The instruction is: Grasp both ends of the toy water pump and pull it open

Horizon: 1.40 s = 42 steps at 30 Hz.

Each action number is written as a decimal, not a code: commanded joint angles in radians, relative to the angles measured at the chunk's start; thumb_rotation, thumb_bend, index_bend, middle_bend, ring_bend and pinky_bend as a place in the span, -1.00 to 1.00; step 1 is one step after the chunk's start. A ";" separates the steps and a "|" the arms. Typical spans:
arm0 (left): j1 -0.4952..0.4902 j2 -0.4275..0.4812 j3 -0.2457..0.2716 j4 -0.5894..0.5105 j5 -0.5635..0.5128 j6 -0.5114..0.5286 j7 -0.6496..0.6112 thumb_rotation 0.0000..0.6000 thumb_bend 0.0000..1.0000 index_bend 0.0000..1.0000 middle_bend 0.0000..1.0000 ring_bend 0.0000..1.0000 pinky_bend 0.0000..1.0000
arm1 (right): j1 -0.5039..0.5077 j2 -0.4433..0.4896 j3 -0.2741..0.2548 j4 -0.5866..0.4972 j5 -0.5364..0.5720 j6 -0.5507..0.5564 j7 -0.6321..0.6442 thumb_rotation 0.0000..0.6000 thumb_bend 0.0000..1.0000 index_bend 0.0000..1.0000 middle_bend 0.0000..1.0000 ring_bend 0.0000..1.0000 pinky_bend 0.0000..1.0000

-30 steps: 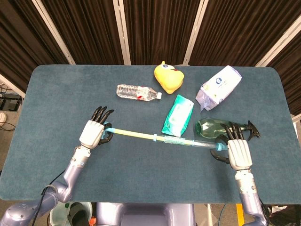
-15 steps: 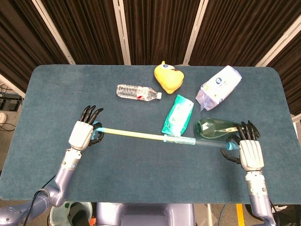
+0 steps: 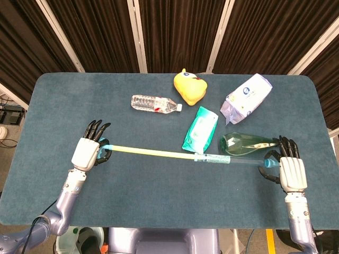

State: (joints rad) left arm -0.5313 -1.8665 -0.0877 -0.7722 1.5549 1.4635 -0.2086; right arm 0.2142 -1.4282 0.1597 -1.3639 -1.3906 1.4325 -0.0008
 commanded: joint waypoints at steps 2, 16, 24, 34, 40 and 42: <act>0.004 0.002 0.001 0.001 -0.001 0.000 -0.001 1.00 0.07 0.39 -0.77 -1.00 -0.94 | -0.003 0.005 -0.001 -0.002 -0.001 0.002 0.003 1.00 -0.15 0.56 -0.66 -1.00 -1.00; 0.019 0.004 0.006 0.011 0.000 0.007 -0.016 1.00 0.05 0.37 -0.76 -1.00 -0.94 | -0.005 0.016 0.007 0.004 0.009 -0.003 0.011 1.00 -0.15 0.56 -0.66 -1.00 -1.00; 0.006 -0.002 0.003 0.015 0.002 -0.008 -0.028 1.00 -0.63 -0.79 -0.90 -1.00 -0.94 | -0.005 0.015 -0.021 0.003 -0.001 -0.034 0.020 1.00 -0.17 0.38 -0.70 -1.00 -1.00; 0.004 -0.001 -0.007 -0.019 -0.026 -0.059 -0.024 1.00 -0.82 -1.00 -1.00 -1.00 -0.94 | -0.002 0.016 -0.060 0.001 -0.014 -0.081 0.001 1.00 -0.18 -0.71 -0.83 -1.00 -1.00; 0.012 0.020 -0.003 -0.052 -0.024 -0.054 -0.026 1.00 -0.82 -1.00 -1.00 -1.00 -0.94 | 0.009 0.031 -0.096 0.001 -0.009 -0.155 -0.017 1.00 -0.29 -0.67 -0.99 -1.00 -1.00; 0.015 0.028 -0.002 -0.066 -0.021 -0.049 -0.025 1.00 -0.82 -1.00 -1.00 -1.00 -0.94 | 0.012 0.039 -0.104 -0.005 -0.010 -0.171 -0.024 1.00 -0.39 -0.92 -1.00 -1.00 -1.00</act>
State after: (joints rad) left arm -0.5189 -1.8441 -0.0910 -0.8300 1.5316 1.4104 -0.2336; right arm 0.2218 -1.3973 0.0650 -1.3639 -1.4008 1.2740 -0.0171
